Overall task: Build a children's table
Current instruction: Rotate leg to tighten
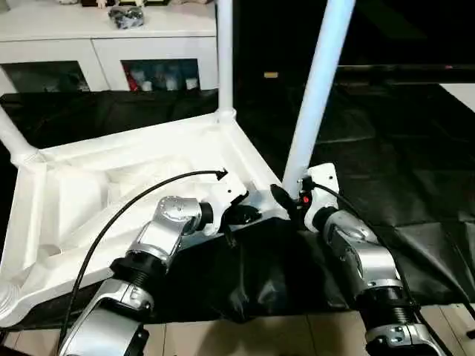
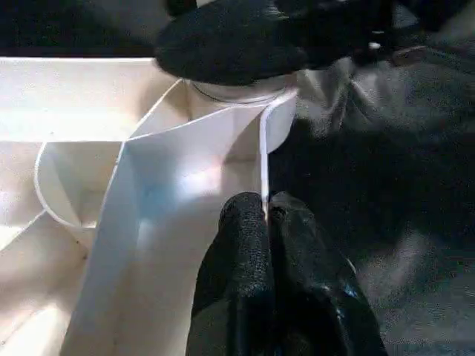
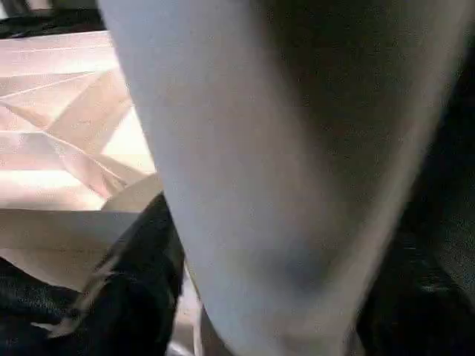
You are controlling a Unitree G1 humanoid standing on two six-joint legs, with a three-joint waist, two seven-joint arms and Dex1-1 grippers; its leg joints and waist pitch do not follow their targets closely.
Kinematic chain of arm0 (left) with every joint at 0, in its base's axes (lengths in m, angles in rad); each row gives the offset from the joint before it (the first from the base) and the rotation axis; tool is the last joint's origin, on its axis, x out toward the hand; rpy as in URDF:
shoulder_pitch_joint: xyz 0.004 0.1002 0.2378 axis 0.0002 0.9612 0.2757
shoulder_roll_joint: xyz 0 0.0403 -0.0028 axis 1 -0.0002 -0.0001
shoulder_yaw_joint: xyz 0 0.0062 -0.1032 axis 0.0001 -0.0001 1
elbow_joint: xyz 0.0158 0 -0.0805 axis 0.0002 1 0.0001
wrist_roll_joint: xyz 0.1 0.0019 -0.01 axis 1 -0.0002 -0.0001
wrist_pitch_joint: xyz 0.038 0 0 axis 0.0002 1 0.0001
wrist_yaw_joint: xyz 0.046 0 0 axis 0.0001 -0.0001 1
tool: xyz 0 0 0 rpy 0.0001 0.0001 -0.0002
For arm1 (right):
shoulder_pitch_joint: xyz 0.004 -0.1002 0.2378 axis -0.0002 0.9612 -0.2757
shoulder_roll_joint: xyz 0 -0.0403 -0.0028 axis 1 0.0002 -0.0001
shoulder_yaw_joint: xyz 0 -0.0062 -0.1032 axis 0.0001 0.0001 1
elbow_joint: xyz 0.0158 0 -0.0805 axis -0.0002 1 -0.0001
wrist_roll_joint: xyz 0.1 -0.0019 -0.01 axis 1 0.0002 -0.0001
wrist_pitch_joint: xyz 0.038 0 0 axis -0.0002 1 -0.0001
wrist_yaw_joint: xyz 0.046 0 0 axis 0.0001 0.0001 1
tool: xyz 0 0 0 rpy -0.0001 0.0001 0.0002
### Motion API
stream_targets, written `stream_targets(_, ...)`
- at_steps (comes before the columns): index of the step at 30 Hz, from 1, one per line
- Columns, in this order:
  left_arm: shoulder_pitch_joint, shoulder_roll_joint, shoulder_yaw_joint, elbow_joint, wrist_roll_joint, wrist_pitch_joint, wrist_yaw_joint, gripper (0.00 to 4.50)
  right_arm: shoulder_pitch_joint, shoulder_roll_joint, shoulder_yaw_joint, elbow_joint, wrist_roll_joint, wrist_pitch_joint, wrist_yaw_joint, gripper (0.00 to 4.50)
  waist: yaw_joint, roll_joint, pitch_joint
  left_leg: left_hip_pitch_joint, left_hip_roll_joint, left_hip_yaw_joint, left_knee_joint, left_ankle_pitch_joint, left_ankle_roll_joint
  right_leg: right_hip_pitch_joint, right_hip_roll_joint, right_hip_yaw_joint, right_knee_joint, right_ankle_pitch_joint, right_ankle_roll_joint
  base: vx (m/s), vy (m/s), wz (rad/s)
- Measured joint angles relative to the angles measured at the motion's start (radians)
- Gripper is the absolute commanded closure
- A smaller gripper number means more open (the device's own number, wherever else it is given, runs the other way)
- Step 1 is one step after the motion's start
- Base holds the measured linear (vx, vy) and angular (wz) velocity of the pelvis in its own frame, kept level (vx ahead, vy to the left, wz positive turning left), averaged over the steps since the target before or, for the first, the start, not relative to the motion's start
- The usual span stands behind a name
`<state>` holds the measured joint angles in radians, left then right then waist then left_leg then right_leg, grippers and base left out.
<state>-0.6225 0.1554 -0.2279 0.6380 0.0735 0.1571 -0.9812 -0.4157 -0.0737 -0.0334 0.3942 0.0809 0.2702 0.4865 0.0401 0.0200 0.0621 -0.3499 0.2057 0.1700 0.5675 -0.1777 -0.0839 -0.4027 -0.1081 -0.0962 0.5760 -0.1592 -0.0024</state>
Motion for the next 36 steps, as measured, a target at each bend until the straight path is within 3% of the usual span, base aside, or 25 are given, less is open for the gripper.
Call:
stream_targets(8, 0.001, 0.033, -0.023, -0.011, -0.025, -0.045, -0.116, 4.50, 0.068, -0.182, 0.066, -0.104, 0.037, 0.016, 0.286, 1.16, 0.026, 0.001, -0.001, -0.003, 0.002, 0.002, -0.003, 0.000, 0.001, 0.000, 0.002, 0.001, 0.002, 0.001, -0.004, 0.020, -0.003, 0.02)
stream_targets(13, 0.001, 0.062, -0.047, -0.012, -0.037, -0.063, -0.206, 4.50, 0.092, -0.317, 0.115, -0.148, 0.065, 0.034, 0.506, 1.16, 0.052, 0.002, -0.001, -0.002, 0.002, 0.005, -0.002, 0.001, 0.003, 0.001, 0.001, 0.002, 0.003, 0.000, -0.005, 0.000, 0.000, 0.00)
stream_targets(18, 0.001, 0.086, -0.062, -0.011, -0.041, -0.077, -0.273, 4.50, 0.095, -0.361, 0.140, -0.153, 0.084, 0.038, 0.620, 1.32, 0.059, 0.001, -0.001, -0.002, 0.002, 0.005, 0.000, 0.000, 0.000, 0.002, 0.000, 0.003, 0.004, 0.001, -0.004, 0.000, 0.000, 0.00)
stream_targets(28, 0.001, 0.115, -0.076, -0.005, -0.056, -0.092, -0.361, 4.50, 0.089, -0.404, 0.176, -0.156, 0.107, 0.044, 0.729, 2.06, 0.072, -0.006, -0.003, -0.003, 0.002, 0.005, 0.002, 0.000, 0.000, 0.003, 0.000, 0.003, 0.005, 0.001, -0.004, 0.000, 0.000, 0.00)
stream_targets(36, 0.001, 0.110, -0.076, 0.006, -0.057, -0.094, -0.363, 4.50, 0.110, -0.406, 0.179, -0.181, 0.099, 0.027, 0.719, 2.39, 0.075, -0.002, -0.006, -0.002, 0.002, 0.005, 0.002, 0.000, 0.000, 0.004, 0.000, 0.003, 0.005, 0.001, -0.004, 0.000, 0.000, 0.00)
